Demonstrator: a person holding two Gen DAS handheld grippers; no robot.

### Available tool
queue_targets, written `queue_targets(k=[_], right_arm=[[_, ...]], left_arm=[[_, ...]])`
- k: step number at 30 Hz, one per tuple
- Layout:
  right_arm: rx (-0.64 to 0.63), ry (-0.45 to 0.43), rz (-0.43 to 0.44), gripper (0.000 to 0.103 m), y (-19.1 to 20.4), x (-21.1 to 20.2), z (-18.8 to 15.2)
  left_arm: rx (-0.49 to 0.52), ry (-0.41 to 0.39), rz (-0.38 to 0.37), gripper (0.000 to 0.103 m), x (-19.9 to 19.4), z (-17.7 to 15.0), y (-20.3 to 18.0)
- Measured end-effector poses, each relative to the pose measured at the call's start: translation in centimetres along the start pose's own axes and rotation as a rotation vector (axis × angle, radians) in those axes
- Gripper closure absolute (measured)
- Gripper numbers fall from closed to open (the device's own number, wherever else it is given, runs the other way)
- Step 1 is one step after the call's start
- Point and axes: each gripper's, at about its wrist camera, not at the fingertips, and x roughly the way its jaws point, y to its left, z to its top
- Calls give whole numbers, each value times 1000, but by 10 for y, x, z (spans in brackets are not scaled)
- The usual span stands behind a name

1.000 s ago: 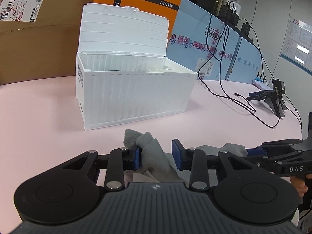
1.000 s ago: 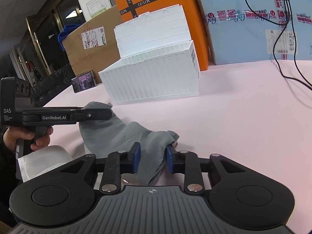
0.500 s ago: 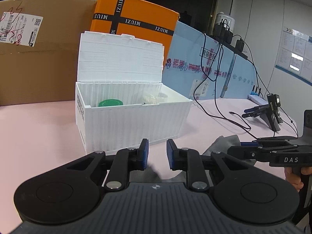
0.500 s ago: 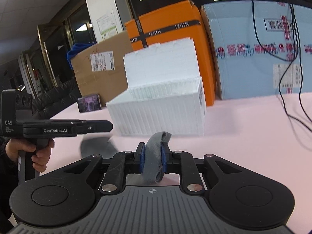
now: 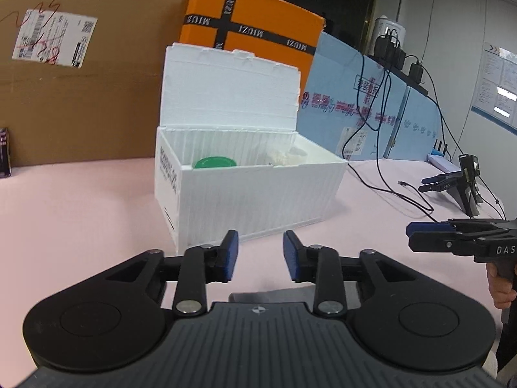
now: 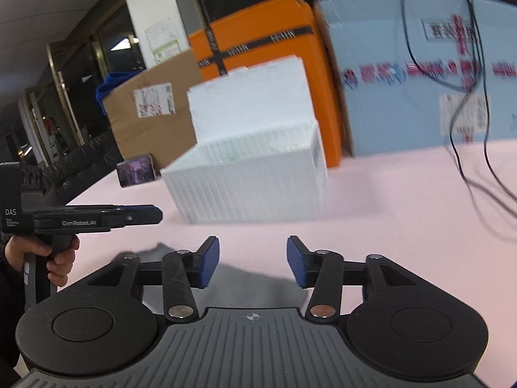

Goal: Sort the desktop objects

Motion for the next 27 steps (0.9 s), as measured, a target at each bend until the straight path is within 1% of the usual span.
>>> queue_targets(k=[1,2,3,4,5,6,7,8,11,12,13,14,17,19,21,23,24,25,26,27], right_arm=[[16,18,-5,44,-3,0,-4],[26,35,-9,37,-5,1,-8],[37,50,-10,34,-7,2,-11],[51,62,-7,32,-10,3,-13],[70,77,-2,28,-12,4,-15],[89,88,3,27,-15,6,-17],[106,96,7,27,-16,8,-18],[118,105,14,27,-17,10,-20],[143,132,52,26,-18,17,-23],[148,138,64,21,-17,19,-23],[148,137,74,18,-17,21,-23],[148,137,82,15,-16,23,-22],[155,137,91,14,-16,29,-20],[152,136,93,14,-15,32,-19],[144,131,95,14,-13,35,-19],[130,124,93,15,-10,36,-20],[118,123,91,17,-8,37,-20],[107,124,90,17,-6,39,-20],[99,124,89,19,-5,40,-20],[92,124,88,27,-3,42,-19]], left_arm=[[-1,19,6,49,2,-4,2],[1,35,14,46,4,-7,2],[2,54,17,44,7,-10,3],[-4,76,16,43,10,-13,4],[-15,100,14,38,12,-15,5],[-30,123,14,33,14,-17,6],[-43,143,18,30,15,-20,6],[-55,155,18,29,14,-22,7],[-103,157,17,29,6,-28,11],[-124,156,19,28,2,-29,12],[-145,154,20,28,-2,-30,13],[-167,152,15,28,-5,-31,14],[-208,152,-27,28,-5,-34,15],[-202,147,-31,28,-2,-34,11],[-207,151,-60,31,4,-32,7],[-191,158,-81,34,9,-31,1],[-181,162,-89,42,12,-30,-1],[-175,166,-97,46,14,-30,-3],[-170,167,-99,50,17,-29,-5],[-161,166,-93,54,19,-28,-6]])
